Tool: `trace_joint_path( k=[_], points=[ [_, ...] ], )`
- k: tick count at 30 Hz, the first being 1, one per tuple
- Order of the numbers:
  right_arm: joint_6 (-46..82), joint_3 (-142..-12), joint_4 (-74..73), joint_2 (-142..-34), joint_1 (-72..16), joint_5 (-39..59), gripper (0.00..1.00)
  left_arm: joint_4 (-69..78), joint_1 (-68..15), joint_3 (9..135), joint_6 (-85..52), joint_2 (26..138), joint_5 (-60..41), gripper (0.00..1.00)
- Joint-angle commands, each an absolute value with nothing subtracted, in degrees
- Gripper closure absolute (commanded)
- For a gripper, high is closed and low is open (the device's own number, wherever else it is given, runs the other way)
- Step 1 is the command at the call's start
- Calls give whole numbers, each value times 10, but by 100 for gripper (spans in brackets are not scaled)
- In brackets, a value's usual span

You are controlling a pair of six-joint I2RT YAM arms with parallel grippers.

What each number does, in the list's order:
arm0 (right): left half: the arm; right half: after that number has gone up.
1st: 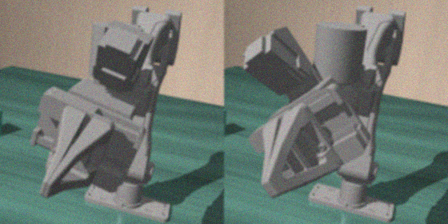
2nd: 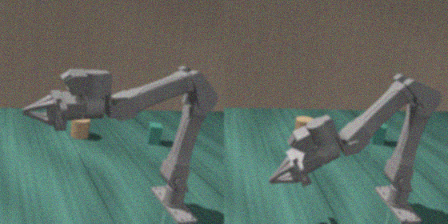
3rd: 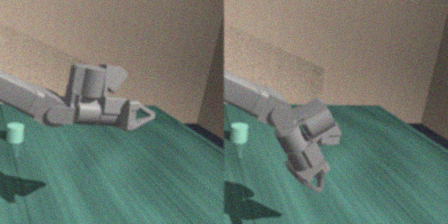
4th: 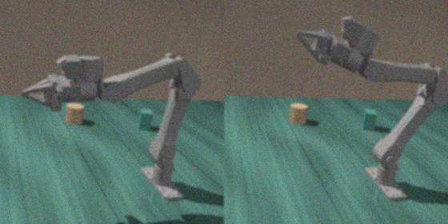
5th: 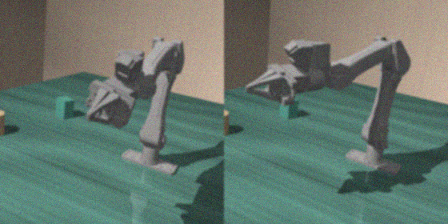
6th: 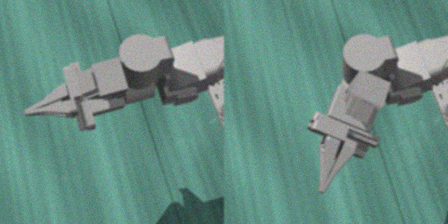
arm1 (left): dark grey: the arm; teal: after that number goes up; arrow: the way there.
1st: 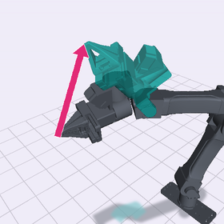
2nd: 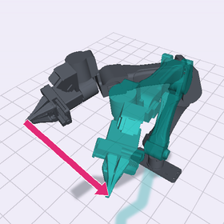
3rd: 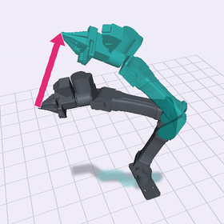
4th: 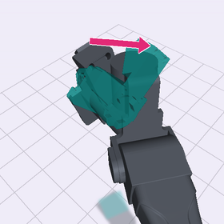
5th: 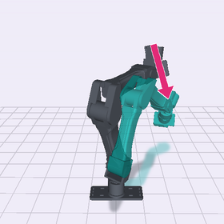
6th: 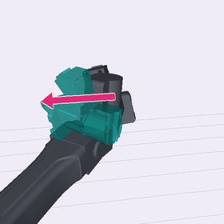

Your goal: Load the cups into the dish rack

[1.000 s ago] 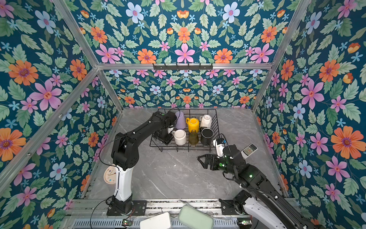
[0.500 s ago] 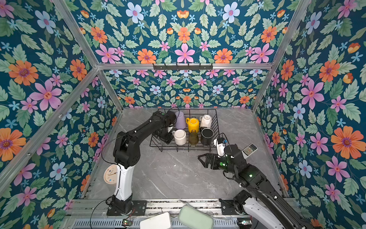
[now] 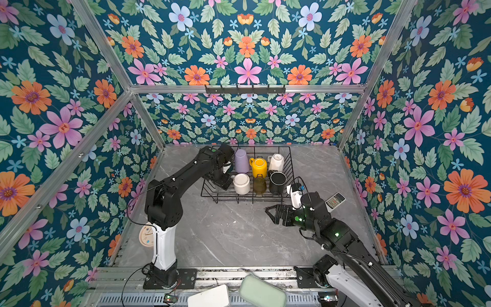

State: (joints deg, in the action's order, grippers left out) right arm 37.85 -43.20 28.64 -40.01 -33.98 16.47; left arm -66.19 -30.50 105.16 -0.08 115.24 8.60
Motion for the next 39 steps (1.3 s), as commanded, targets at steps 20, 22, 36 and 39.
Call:
trace_joint_path(
  k=[20, 22, 36, 39],
  points=[
    [178, -461, 252, -498, -155, -47, 1, -5, -276, 445, -10, 523, 284, 1],
    [148, -434, 212, -506, -154, -124, 1, 44, -250, 386, -22, 501, 294, 1],
    [62, -186, -234, -578, -37, -122, 1, 417, -87, 114, -49, 558, 256, 1],
    [47, -181, -279, -611, -27, -103, 1, 512, -79, 77, -31, 613, 246, 1]
  ],
)
